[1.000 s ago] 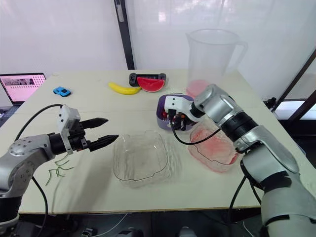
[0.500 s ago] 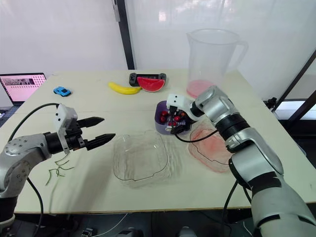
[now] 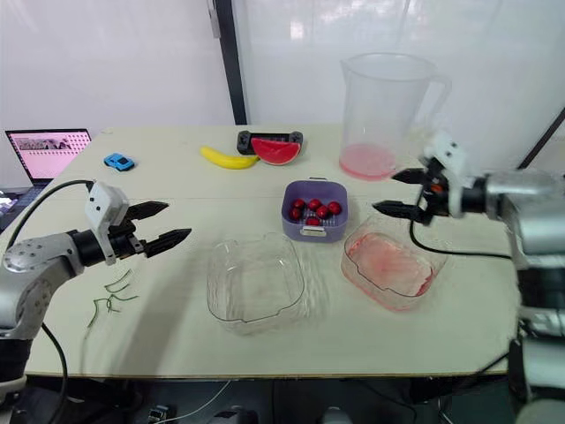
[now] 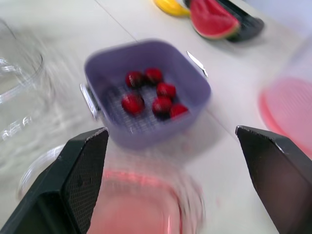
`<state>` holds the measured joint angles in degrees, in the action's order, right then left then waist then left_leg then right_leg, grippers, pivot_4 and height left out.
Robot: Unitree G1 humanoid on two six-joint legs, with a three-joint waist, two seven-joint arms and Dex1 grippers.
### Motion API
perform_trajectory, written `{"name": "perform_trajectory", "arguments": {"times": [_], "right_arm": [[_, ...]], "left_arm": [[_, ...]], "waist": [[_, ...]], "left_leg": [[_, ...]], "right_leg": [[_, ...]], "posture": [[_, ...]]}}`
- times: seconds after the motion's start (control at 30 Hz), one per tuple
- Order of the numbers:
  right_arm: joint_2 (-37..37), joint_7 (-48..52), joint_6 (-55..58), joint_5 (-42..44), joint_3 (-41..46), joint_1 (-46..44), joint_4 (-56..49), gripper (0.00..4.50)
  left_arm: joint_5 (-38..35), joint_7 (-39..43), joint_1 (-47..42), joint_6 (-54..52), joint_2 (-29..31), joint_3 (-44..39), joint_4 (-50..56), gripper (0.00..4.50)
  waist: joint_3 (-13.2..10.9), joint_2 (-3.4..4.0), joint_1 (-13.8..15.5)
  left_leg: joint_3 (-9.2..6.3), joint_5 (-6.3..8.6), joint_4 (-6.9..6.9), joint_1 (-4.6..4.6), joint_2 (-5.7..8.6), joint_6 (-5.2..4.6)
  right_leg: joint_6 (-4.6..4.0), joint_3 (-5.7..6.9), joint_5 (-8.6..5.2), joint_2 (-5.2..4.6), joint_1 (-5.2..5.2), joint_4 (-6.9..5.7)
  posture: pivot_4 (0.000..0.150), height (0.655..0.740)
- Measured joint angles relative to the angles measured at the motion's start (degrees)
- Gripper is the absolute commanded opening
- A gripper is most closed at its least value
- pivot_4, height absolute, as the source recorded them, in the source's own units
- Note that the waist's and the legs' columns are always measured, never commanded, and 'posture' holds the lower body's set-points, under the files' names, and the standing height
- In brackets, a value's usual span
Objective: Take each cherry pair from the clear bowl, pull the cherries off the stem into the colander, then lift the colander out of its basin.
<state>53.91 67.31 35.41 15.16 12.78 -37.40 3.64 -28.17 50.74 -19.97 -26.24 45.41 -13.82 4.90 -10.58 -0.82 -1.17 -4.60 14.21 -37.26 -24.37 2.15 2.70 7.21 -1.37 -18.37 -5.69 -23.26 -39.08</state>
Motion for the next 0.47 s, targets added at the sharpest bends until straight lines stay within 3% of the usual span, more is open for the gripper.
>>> {"name": "perform_trajectory", "arguments": {"times": [0.23,0.47], "right_arm": [[-0.95,-7.34,-3.78,1.37,11.91,19.65,-5.77,4.47],[-1.22,-7.15,-10.66,6.05,19.76,23.53,-1.01,4.47]], "left_arm": [[0.04,4.4,2.69,2.09,3.37,-2.94,-6.19,4.5],[-0.75,7.77,4.49,3.24,5.68,-6.28,-7.96,4.5]], "waist": [[0.0,-0.01,0.32],[0.0,0.0,0.16]], "left_leg": [[0.01,0.01,-0.06,0.01,0.01,-0.02],[0.02,0.03,0.05,0.5,-0.05,-0.05]], "right_leg": [[0.0,-0.01,0.0,-0.01,0.09,0.02],[-0.01,0.0,-0.01,0.02,0.55,0.1]], "posture": [[0.15,0.74],[0.15,0.74]]}}
